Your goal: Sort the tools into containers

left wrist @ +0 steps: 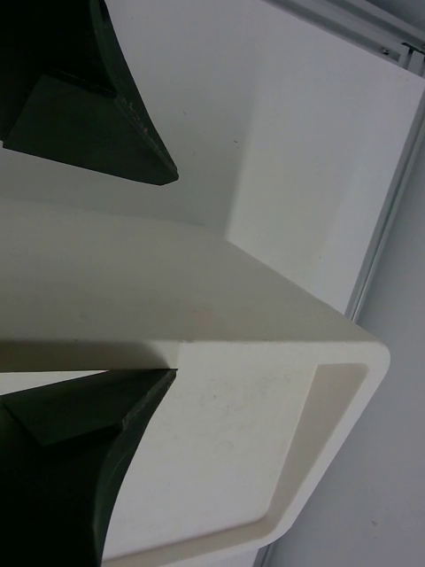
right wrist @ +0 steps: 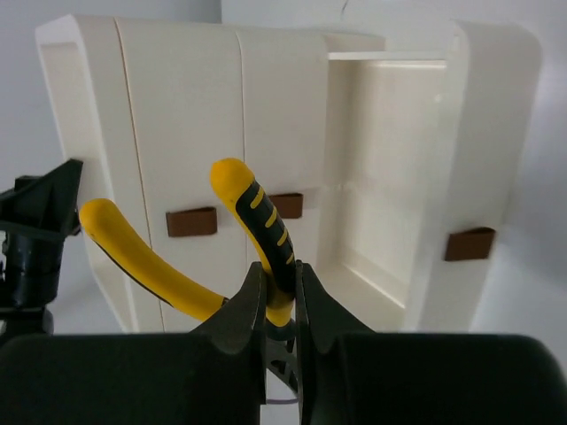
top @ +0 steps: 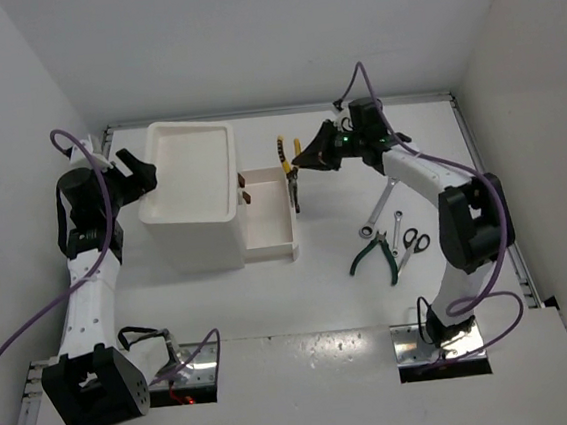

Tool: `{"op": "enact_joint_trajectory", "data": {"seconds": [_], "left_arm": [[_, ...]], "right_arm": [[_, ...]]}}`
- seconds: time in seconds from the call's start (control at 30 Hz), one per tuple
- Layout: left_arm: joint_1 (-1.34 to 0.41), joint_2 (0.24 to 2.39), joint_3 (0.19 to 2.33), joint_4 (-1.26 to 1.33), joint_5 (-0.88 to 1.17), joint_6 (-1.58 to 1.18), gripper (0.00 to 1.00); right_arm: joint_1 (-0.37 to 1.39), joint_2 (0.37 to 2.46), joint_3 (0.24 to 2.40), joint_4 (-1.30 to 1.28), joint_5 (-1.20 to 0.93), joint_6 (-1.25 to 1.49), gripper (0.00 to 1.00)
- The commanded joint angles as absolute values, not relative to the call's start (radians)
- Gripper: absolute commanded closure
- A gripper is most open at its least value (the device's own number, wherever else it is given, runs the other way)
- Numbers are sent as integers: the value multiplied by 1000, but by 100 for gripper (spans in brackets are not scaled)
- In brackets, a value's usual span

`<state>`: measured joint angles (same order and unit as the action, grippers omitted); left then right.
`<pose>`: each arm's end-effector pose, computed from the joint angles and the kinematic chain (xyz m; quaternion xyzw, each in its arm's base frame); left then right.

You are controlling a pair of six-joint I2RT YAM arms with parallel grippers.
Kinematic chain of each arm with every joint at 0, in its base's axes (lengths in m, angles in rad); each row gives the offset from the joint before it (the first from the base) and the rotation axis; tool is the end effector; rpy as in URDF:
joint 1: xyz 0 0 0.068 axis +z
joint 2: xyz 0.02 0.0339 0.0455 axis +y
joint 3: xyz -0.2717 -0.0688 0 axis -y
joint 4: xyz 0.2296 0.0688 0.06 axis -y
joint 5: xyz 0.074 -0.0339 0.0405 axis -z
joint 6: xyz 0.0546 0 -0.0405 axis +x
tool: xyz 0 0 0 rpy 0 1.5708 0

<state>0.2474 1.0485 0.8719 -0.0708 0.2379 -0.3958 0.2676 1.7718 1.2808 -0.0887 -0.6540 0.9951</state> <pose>0.2399 0.0473 0.3366 -0.1784 0.7663 -0.1386 0.6015 0.3800 0.1386 0.2601 0.1537 0.8329 0.4939 0.1967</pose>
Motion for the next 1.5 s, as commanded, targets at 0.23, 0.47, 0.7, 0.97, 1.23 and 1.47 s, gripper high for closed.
{"op": "enact_joint_trajectory", "data": {"seconds": [0.23, 0.47, 0.7, 0.97, 1.23, 1.47], "left_arm": [[245, 1034, 834, -112, 193, -387, 13], [245, 1034, 834, -112, 193, -387, 13], [245, 1034, 825, -112, 184, -387, 13], [245, 1034, 825, -103, 175, -377, 13], [245, 1034, 825, -112, 184, -357, 13], [245, 1034, 847, -147, 204, -281, 30]], "right_arm": [[443, 1914, 1496, -162, -276, 1127, 100], [506, 1948, 1496, -212, -161, 1085, 100], [574, 1968, 1485, -261, -118, 1058, 100], [592, 1990, 1485, -239, -163, 1026, 56], [559, 1855, 1496, -212, -279, 822, 41], [425, 1718, 1381, -242, -431, 510, 43]]}}
